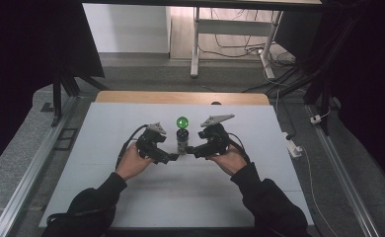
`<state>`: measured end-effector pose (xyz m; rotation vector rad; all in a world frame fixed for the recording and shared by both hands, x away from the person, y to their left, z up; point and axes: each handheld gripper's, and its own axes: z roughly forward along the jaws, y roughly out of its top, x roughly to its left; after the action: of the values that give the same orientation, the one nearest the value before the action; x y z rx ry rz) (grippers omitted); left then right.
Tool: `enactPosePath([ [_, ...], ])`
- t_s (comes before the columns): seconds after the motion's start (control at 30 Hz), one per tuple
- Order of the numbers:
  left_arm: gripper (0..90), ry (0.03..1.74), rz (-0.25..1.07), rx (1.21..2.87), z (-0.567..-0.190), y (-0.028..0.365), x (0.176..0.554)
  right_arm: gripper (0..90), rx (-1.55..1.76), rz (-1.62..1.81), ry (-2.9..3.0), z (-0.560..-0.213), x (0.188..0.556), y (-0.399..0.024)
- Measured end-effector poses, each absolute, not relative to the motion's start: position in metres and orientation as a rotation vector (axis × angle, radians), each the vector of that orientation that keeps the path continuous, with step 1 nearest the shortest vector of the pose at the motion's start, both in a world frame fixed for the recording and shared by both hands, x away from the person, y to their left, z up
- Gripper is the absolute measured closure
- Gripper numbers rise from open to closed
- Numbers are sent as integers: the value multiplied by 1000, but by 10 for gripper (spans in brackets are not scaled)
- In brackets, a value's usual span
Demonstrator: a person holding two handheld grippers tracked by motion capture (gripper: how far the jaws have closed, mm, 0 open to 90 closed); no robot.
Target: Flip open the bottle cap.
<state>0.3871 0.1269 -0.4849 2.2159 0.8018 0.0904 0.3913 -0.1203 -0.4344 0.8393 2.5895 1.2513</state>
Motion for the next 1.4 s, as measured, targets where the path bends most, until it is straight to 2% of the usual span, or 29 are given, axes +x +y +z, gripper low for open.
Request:
enactPosePath([
  [0.33, 13, 817, 18, 2137, -475, 155, 361, 88, 837, 1257, 2616, -438, 378, -126],
  [0.67, 0, 821, 27, 2123, -471, 171, 339, 0, 795, 1241, 2635, -441, 364, -133],
  [1.4, 0, 930, 76, 2018, -464, 221, 277, 0, 884, 1211, 2538, -443, 319, -197],
])
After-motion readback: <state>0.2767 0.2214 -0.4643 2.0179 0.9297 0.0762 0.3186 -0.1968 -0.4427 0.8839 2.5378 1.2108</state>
